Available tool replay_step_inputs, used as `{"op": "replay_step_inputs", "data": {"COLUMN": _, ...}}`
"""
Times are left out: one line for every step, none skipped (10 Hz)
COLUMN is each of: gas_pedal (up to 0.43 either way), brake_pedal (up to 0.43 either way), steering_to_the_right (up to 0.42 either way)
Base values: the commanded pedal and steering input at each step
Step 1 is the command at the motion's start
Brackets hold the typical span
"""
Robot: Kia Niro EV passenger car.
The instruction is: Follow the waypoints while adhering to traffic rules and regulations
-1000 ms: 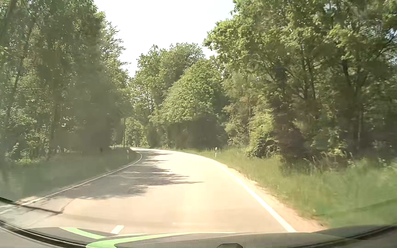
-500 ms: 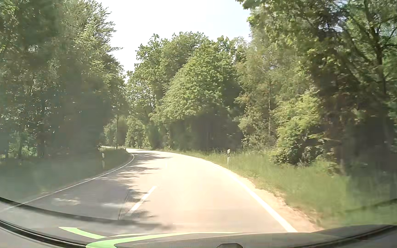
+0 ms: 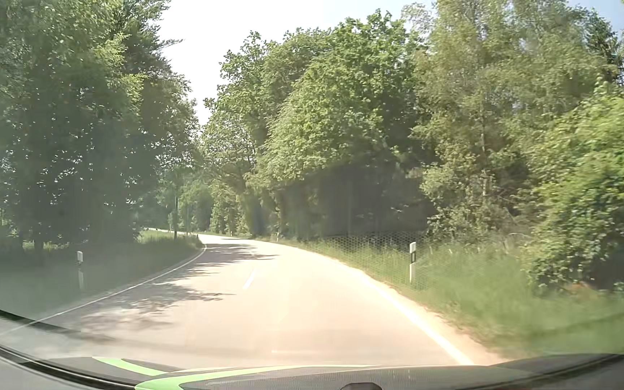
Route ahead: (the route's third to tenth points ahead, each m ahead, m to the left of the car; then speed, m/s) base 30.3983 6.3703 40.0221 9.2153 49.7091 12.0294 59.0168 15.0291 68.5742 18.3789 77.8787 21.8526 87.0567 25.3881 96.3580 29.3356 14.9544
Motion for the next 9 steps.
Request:
{"op": "replay_step_inputs", "data": {"gas_pedal": 0.189, "brake_pedal": 0.000, "steering_to_the_right": -0.049}}
{"op": "replay_step_inputs", "data": {"gas_pedal": 0.189, "brake_pedal": 0.000, "steering_to_the_right": -0.049}}
{"op": "replay_step_inputs", "data": {"gas_pedal": 0.197, "brake_pedal": 0.000, "steering_to_the_right": -0.049}}
{"op": "replay_step_inputs", "data": {"gas_pedal": 0.209, "brake_pedal": 0.000, "steering_to_the_right": -0.049}}
{"op": "replay_step_inputs", "data": {"gas_pedal": 0.220, "brake_pedal": 0.000, "steering_to_the_right": -0.048}}
{"op": "replay_step_inputs", "data": {"gas_pedal": 0.220, "brake_pedal": 0.000, "steering_to_the_right": -0.048}}
{"op": "replay_step_inputs", "data": {"gas_pedal": 0.220, "brake_pedal": 0.000, "steering_to_the_right": -0.048}}
{"op": "replay_step_inputs", "data": {"gas_pedal": 0.220, "brake_pedal": 0.000, "steering_to_the_right": -0.048}}
{"op": "replay_step_inputs", "data": {"gas_pedal": 0.220, "brake_pedal": 0.000, "steering_to_the_right": -0.047}}
